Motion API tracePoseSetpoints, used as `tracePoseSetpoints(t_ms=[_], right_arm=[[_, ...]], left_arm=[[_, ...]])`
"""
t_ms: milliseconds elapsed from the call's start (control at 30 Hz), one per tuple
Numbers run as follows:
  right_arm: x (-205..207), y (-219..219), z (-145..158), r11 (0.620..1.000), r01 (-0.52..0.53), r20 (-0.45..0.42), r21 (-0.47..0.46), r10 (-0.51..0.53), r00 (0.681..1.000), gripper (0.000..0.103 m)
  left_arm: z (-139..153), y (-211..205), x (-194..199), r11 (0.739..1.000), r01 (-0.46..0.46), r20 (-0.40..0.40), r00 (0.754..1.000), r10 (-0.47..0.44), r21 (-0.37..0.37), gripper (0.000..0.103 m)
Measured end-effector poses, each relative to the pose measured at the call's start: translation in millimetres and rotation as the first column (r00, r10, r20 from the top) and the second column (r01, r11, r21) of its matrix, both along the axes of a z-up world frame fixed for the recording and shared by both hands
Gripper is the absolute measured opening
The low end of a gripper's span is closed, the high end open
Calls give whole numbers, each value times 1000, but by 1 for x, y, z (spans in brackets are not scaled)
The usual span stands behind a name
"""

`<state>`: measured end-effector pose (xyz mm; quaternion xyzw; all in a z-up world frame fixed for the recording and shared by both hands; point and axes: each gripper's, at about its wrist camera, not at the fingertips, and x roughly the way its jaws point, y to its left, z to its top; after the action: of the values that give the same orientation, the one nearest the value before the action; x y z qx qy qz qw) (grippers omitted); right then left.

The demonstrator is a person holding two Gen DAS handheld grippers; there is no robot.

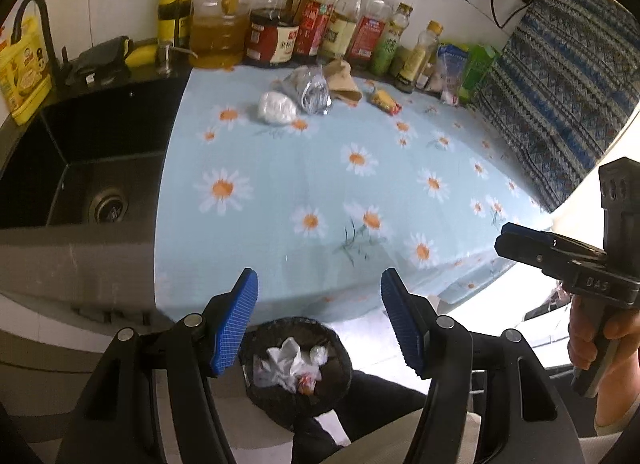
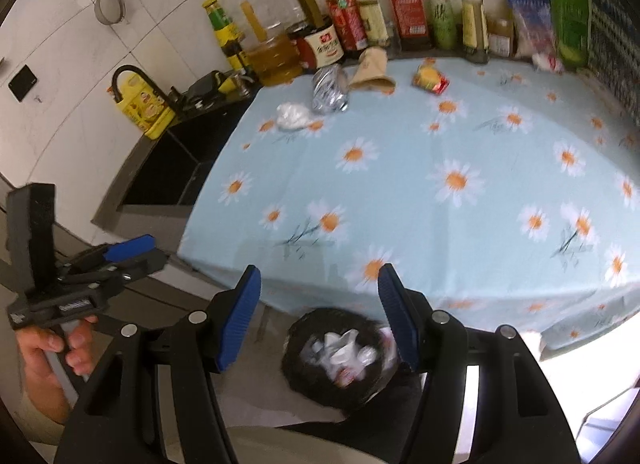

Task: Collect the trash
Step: 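Raise both tools back above the tablecloth toward the remaining trash, then grasp the tissue-filled plastic bag with the left tool while the right tool grasps the yellow-red snack packet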

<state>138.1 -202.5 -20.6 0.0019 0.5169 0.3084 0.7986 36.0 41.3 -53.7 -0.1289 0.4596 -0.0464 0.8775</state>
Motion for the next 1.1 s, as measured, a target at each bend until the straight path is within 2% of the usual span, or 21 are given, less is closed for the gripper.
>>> tracePoseSetpoints(t_ms=[100, 267, 700, 767, 1100], right_arm=[[19, -4, 3, 1000, 7, 19, 1, -7, 1000, 68], [66, -8, 4, 1000, 9, 31, -14, -9, 999, 69], [170, 3, -7, 995, -40, 43, -94, 44, 998, 69], [182, 6, -10, 994, -48, 40, -95, 52, 998, 73], [248, 24, -35, 991, -66, 19, -115, 69, 997, 74]], left_arm=[[5, 2, 18, 1000, -9, 4, 1000, 9, 15, 62], [9, 4, 55, 999, -20, 0, 1000, 20, 28, 62], [-5, 11, 143, 997, -57, -58, 996, 61, 60, 63], [-7, 14, 154, 995, -63, -64, 996, 68, 76, 72], [-28, 28, 213, 993, -65, -104, 992, 76, 103, 72]])
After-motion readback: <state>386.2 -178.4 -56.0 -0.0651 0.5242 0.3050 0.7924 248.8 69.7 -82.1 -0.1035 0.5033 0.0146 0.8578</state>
